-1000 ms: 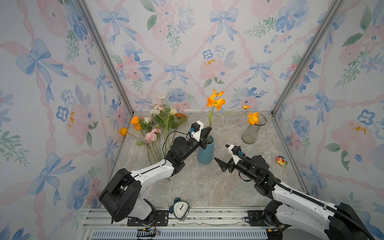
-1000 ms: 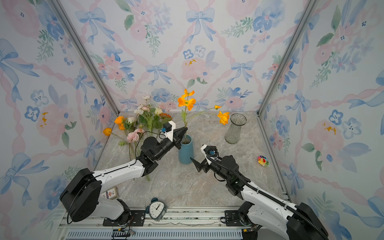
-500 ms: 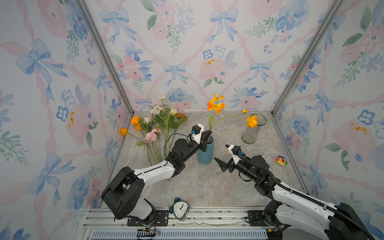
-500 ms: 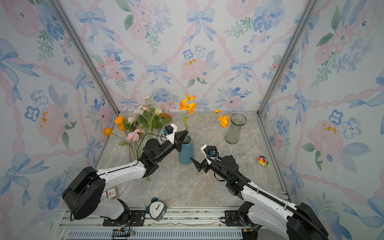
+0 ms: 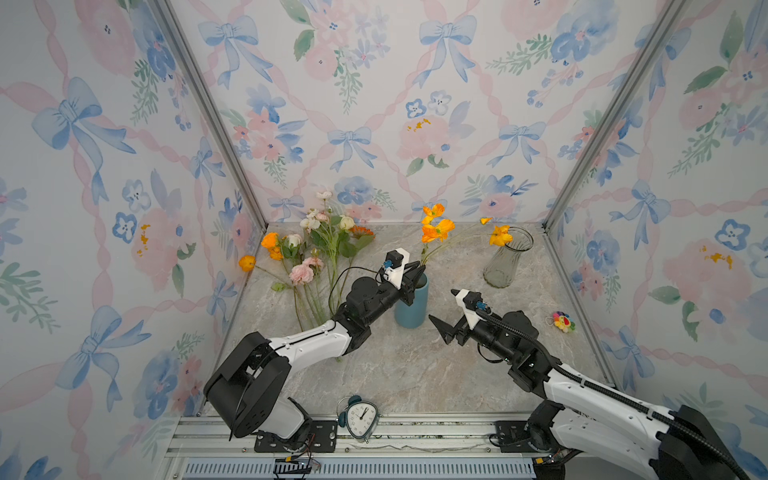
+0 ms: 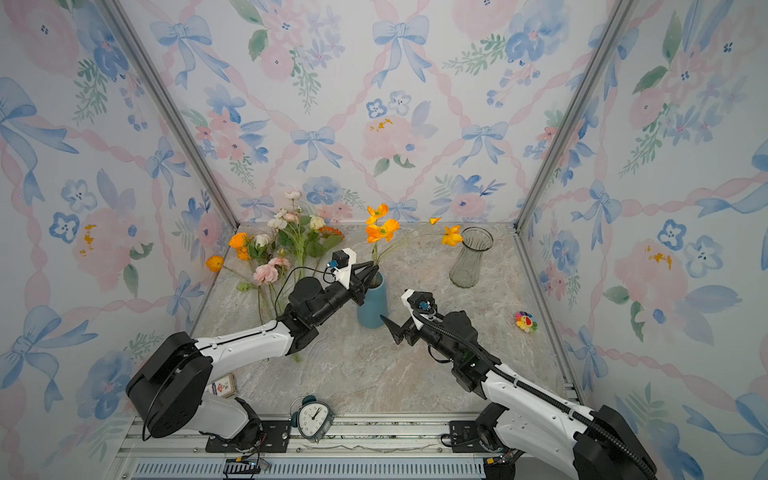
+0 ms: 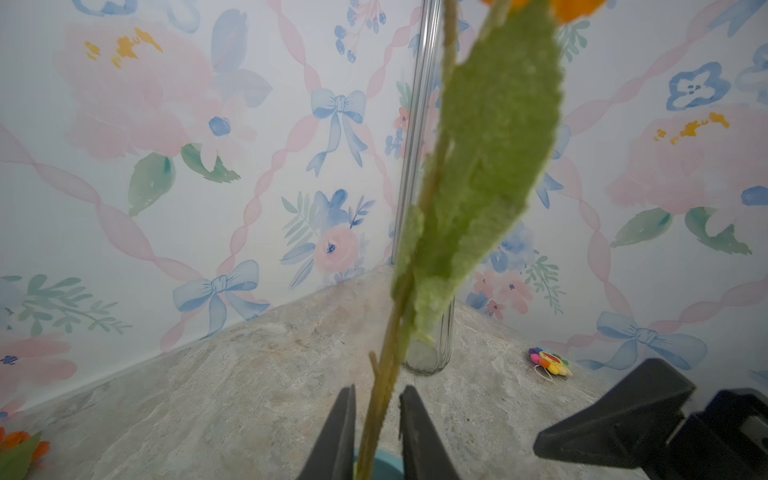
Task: Arrange the flowers into the vase
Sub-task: 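Lower the poppy stems into the teal vase and open the left gripper, then withdraw the left gripper back down to the flower pile stems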
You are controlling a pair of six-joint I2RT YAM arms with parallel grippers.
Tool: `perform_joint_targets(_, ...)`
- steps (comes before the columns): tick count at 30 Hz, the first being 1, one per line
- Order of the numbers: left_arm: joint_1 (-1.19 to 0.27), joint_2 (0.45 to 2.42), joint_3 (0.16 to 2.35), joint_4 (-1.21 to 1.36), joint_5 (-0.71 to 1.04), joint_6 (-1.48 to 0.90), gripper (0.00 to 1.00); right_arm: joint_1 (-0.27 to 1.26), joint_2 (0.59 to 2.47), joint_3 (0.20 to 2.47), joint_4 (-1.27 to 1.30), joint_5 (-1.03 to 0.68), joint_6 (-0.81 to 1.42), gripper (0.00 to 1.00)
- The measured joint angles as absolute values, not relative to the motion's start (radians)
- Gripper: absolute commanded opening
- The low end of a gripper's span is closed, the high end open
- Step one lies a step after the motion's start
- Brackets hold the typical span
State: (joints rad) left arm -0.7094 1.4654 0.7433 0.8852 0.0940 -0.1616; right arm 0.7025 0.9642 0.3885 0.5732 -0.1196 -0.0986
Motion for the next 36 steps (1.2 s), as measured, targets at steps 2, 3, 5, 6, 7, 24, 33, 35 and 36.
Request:
perform_joint_targets(2,-0.709,1.465,0.745,0.876,0.094,-0.162,0.3,0.702,0.964,0.389,0.573,-0.12,-0.099,0.97)
perform_joint_targets(3,-0.709,1.465,0.745,0.87,0.093,-0.162,0.32,0.702,0.964,0.389,0.573,-0.12,-0.099,0.97)
perform_joint_targets(5,-0.709,1.465,0.745,0.859,0.094,-0.162,0.35,0.702,0.964,0.389,0.573,-0.12,-0.099,0.97)
perform_joint_targets(6,-0.709,1.465,0.745,0.857,0.094,-0.162,0.35,0.702,0.965,0.389,0.574,-0.12,-0.098,0.97)
perform_joint_targets(7,-0.709,1.465,0.745,0.856,0.094,-0.162,0.36,0.702,0.964,0.389,0.573,-0.12,-0.099,0.97)
perform_joint_targets(24,-0.576,1.325,1.003,0.373,-0.145,-0.103,0.43,0.717,0.978,0.389,0.573,-0.127,-0.101,0.97)
perform_joint_targets(33,-0.319,1.532,1.159,0.034,-0.254,-0.244,0.37,0.816,0.997,0.393,0.56,-0.111,-0.16,0.97)
perform_joint_targets(35,-0.285,1.575,1.159,-0.011,-0.238,-0.268,0.35,0.831,1.001,0.393,0.561,-0.107,-0.166,0.97)
perform_joint_targets(36,-0.265,1.597,1.159,-0.03,-0.229,-0.275,0.35,0.841,1.002,0.393,0.561,-0.106,-0.167,0.97)
